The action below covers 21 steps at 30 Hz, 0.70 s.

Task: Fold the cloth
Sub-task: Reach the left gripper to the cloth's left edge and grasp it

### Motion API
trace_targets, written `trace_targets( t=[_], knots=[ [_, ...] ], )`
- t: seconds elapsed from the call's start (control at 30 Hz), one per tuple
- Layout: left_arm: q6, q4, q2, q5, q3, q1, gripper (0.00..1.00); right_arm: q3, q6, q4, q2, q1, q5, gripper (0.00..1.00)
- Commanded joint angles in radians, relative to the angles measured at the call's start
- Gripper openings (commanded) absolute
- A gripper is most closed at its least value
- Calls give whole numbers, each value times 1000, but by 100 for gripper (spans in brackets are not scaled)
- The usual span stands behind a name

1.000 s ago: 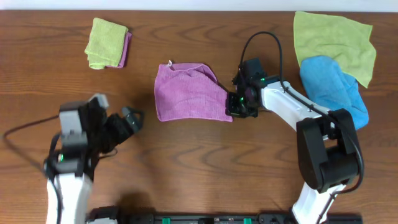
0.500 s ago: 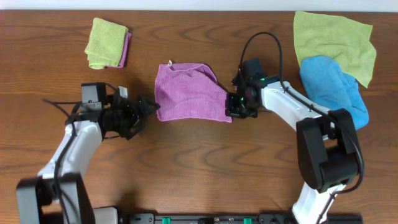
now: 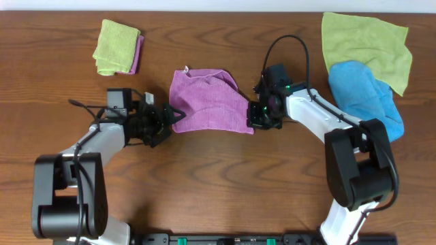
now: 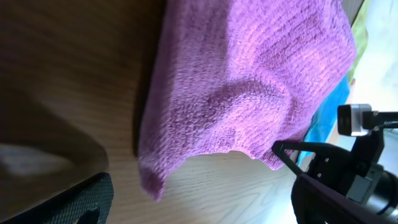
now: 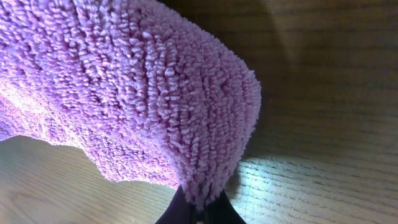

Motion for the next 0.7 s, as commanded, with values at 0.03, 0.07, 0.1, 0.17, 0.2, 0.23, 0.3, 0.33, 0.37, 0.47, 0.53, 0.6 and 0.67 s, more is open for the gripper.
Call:
trace_targets(
  t=[0.03, 0.07, 0.1, 0.17, 0.2, 0.23, 0.3, 0.33, 0.37, 0.47, 0.53, 0.6, 0.67],
  knots=[
    [-8, 10, 12, -80, 14, -24, 94, -3, 10, -1, 10, 6, -29, 1],
    [-8, 13, 14, -100, 14, -32, 95, -3, 16, -1, 10, 6, -29, 1],
    [-8, 17, 17, -108, 14, -38, 95, -3, 16, -1, 10, 6, -29, 1],
    [-9, 28, 26, -121, 14, -51, 94, -3, 16, -1, 10, 6, -32, 1],
    [-8, 32, 31, -132, 14, -58, 92, -3, 16, -1, 10, 6, -32, 1],
    [-10, 37, 36, -146, 14, -64, 91, -3, 16, -1, 10, 6, -32, 1],
    [-16, 45, 47, -169, 14, -77, 90, -3, 16, -1, 10, 6, -32, 1],
    [-21, 50, 53, -175, 14, -83, 89, -3, 16, -1, 10, 6, -32, 1],
    [-27, 56, 59, -175, 14, -87, 88, -3, 16, -2, 10, 6, -32, 1],
    [-35, 72, 80, -176, 14, -90, 75, -3, 16, -3, 10, 6, -32, 1],
    [-39, 80, 96, -180, 14, -89, 51, -3, 16, -4, 10, 6, -32, 1],
    [-41, 88, 112, -181, 14, -89, 31, -3, 16, -5, 10, 6, -32, 1],
    [-41, 100, 122, -178, 14, -89, 6, -3, 16, -5, 8, 6, -32, 1]
  ],
)
